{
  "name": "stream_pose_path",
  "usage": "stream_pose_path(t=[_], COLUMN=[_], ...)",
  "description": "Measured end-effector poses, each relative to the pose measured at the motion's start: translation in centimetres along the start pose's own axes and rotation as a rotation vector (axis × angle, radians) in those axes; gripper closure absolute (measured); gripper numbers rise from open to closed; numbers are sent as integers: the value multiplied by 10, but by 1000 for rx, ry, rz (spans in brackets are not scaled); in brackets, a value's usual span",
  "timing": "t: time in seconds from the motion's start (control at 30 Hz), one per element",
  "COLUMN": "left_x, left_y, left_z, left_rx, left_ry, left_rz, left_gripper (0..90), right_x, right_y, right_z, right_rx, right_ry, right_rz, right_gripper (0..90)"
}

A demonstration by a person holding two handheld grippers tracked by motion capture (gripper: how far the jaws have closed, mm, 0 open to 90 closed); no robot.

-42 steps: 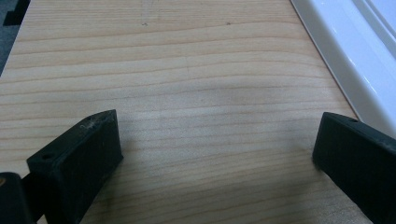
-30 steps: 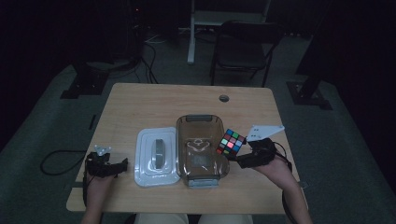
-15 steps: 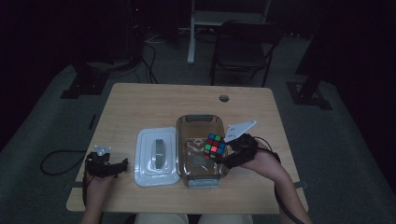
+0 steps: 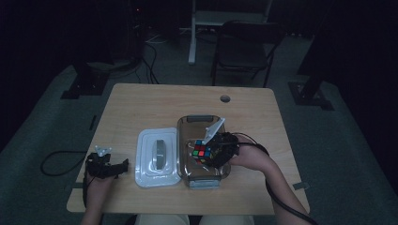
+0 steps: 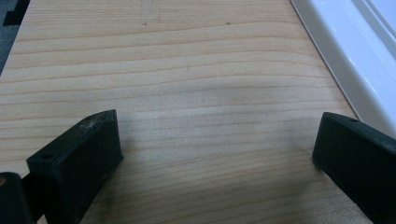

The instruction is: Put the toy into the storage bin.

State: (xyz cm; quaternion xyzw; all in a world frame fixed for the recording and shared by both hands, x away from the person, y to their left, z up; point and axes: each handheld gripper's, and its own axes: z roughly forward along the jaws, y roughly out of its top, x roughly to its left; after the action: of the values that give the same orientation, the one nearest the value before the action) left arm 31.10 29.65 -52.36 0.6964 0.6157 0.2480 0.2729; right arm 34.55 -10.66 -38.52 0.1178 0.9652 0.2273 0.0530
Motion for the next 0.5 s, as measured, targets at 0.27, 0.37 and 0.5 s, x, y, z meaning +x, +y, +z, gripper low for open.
stream_pose_path(t=[0.27,0.37,0.5], left_x=[0,0,0], left_y=[0,0,0], left_z=[0,0,0], left_rx=[0,-1,-1], left_ry=[0,0,0], left_rz=[0,0,0], left_gripper=[18,18,19], right_x=[5,6,8], right_y=[18,24,30], right_z=[28,36,46], right_rx=[198,266,354], right_ry=[-17,-1,-16], right_rz=[-71,-102,-125], right_gripper=[341,341,341])
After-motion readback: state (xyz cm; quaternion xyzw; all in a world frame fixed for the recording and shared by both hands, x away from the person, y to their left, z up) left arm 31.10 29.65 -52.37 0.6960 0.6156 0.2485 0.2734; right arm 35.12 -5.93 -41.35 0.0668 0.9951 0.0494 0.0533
